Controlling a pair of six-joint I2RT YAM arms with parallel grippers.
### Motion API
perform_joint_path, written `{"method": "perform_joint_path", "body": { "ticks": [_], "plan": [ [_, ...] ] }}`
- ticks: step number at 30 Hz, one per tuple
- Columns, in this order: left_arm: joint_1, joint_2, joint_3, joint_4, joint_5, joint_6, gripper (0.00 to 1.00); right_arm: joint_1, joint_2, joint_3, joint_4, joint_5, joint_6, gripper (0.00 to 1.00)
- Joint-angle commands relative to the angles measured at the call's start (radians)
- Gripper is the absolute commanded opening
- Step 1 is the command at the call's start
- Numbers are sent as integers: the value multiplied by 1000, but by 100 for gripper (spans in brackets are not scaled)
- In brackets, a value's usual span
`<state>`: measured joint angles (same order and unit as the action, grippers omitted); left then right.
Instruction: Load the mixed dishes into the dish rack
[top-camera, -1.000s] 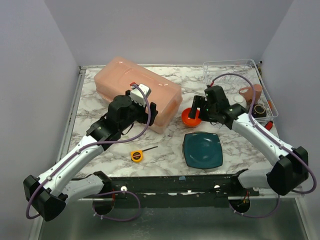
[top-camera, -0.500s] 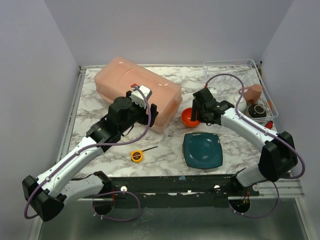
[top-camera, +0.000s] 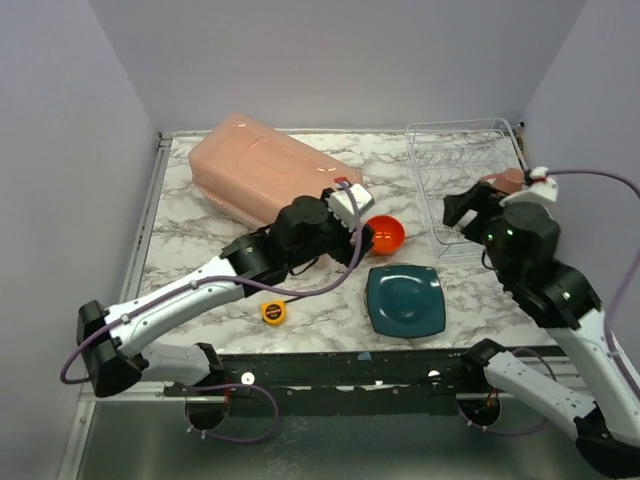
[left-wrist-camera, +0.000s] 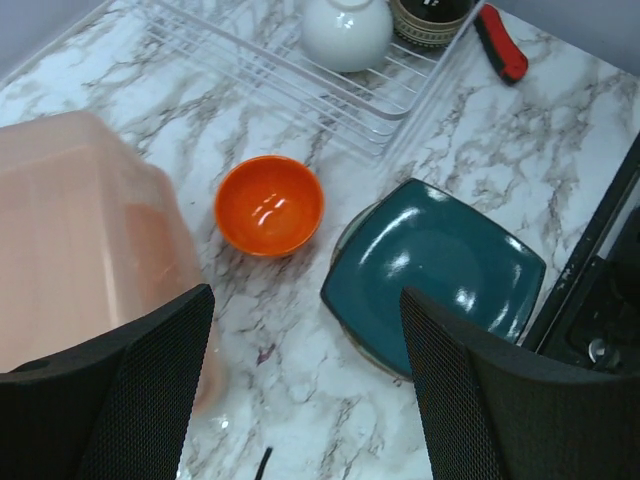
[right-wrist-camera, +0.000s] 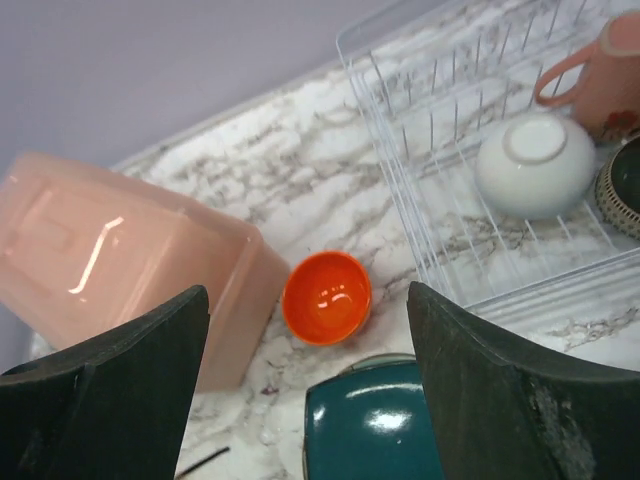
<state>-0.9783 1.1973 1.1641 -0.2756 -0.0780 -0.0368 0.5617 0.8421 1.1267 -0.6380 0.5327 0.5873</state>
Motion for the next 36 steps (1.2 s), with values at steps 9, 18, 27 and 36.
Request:
{"method": "perform_joint_path", "body": {
  "ticks": [9,18,27,36],
  "plan": [
    [-137,604,453,-127,-169,13,75,4,-342,16,-10,102,-27,84],
    [-136,945,790,-356,-251,-2,71,4,-420,8,-18,75,-56,86],
    [-94,1051,843,-424,-272,-86,69,4,-428,-15,-31,63,-80,87],
    [-84,1123,843,-391,-252,-57,50,4,-410,-33,-31,27,-66,88]
  ]
}}
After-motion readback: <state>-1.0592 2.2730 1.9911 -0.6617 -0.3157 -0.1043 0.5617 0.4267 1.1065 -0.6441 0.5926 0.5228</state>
